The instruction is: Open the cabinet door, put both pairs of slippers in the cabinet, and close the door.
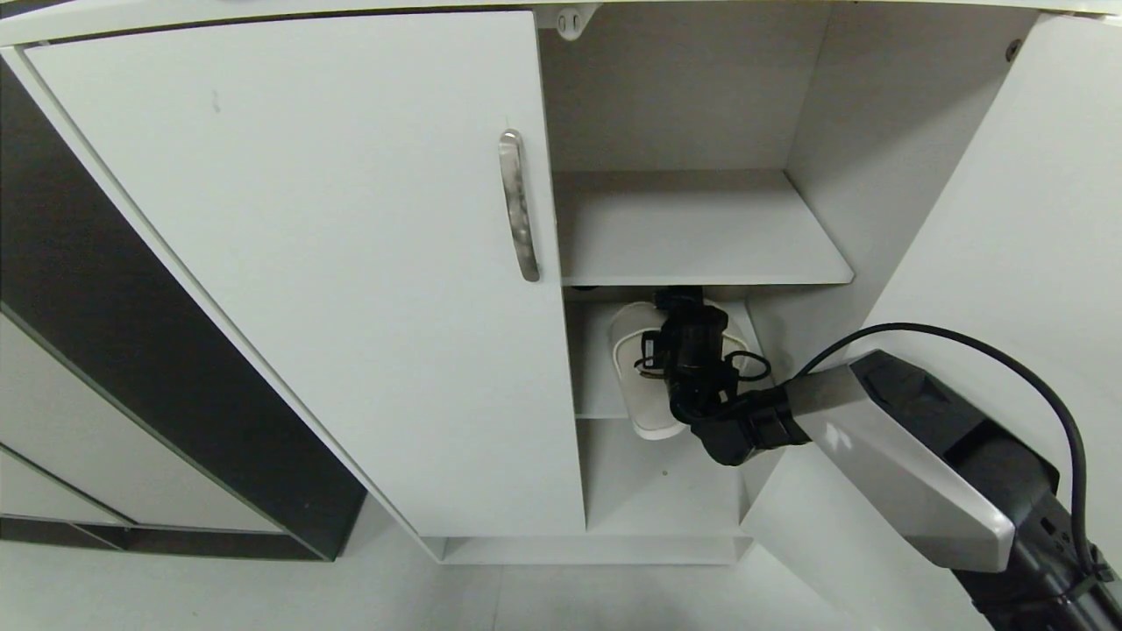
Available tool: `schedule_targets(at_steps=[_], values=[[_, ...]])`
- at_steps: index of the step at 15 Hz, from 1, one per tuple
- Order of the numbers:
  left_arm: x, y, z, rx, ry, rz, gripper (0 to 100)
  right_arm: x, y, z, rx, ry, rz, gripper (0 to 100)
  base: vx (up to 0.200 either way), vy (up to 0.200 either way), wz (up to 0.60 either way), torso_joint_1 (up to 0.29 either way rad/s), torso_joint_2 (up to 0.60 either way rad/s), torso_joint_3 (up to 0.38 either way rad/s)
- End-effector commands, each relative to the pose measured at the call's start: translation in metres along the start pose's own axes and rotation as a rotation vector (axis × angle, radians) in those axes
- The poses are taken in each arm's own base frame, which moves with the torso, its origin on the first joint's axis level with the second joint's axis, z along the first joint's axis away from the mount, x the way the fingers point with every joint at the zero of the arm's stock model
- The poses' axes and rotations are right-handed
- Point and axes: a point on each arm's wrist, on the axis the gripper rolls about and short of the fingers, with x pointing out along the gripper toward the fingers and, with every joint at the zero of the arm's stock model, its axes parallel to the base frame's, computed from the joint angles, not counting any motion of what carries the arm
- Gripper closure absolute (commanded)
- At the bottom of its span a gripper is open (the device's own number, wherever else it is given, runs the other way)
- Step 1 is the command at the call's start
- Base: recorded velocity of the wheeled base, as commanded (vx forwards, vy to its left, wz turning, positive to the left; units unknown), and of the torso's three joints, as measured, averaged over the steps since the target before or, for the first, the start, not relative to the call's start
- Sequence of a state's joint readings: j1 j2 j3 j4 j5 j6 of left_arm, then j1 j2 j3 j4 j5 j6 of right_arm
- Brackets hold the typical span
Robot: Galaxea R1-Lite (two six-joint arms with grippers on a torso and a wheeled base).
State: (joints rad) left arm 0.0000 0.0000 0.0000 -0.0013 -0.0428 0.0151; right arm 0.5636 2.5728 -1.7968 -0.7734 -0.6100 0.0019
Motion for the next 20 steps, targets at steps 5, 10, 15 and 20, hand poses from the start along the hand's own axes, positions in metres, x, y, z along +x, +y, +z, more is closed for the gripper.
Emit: schedule_targets(at_steps=[5, 10, 15, 20], values=[[0.000, 0.000, 0.000, 0.000, 0.001, 0.001, 100, -0.045, -0.008, 0.011, -0.014, 0.018, 0.031, 0, 0.000, 0.000, 0.00, 0.000, 0.00, 0.000], [0.000, 0.000, 0.000, 0.000, 0.001, 0.000, 100, -0.128, -0.018, 0.025, -0.015, 0.019, 0.105, 0, 0.000, 0.000, 0.00, 0.000, 0.00, 0.000], [0.000, 0.000, 0.000, 0.000, 0.001, 0.000, 100, -0.166, -0.021, 0.011, -0.011, 0.017, 0.146, 0, -0.040, 0.000, 0.00, 0.000, 0.00, 0.000], [0.000, 0.000, 0.000, 0.000, 0.001, 0.000, 100, -0.168, -0.021, 0.012, -0.009, 0.014, 0.149, 0, -0.200, 0.000, 0.00, 0.002, 0.00, 0.002]])
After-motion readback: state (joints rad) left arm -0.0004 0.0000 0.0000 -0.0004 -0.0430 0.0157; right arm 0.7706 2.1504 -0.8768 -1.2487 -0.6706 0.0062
